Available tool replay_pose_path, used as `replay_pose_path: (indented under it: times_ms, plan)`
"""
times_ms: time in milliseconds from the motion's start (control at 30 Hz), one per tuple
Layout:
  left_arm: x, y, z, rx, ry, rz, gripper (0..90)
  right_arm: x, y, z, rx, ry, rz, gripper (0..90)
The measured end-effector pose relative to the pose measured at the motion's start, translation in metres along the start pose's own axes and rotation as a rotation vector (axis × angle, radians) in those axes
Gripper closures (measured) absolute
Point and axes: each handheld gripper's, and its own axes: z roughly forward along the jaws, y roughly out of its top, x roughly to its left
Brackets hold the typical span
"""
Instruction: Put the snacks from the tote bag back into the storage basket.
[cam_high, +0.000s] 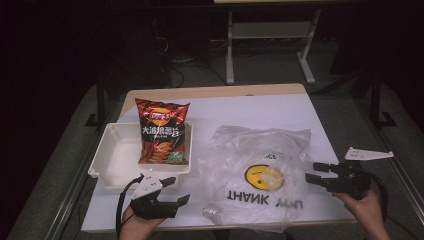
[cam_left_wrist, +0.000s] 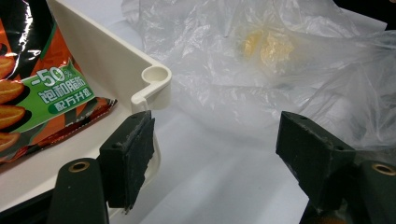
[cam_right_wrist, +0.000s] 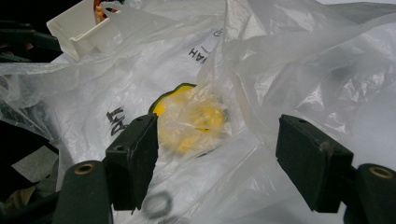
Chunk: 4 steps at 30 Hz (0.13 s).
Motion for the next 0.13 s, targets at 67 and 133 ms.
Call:
replay_pose_path:
  times_ms: [67, 133]
  plan:
    - [0.0003, -0.0002, 0.0001, 0.001, 0.000, -0.001, 27.4, -0.0003, -0.0021, 0.0005, -0.004, 0.008, 0.005, 28.7]
    - [0.0011, 0.0000, 0.0000, -0.002, 0.003, 0.001, 27.4, 0.0000, -0.0037, 0.0011, -0.006, 0.012, 0.006, 28.4]
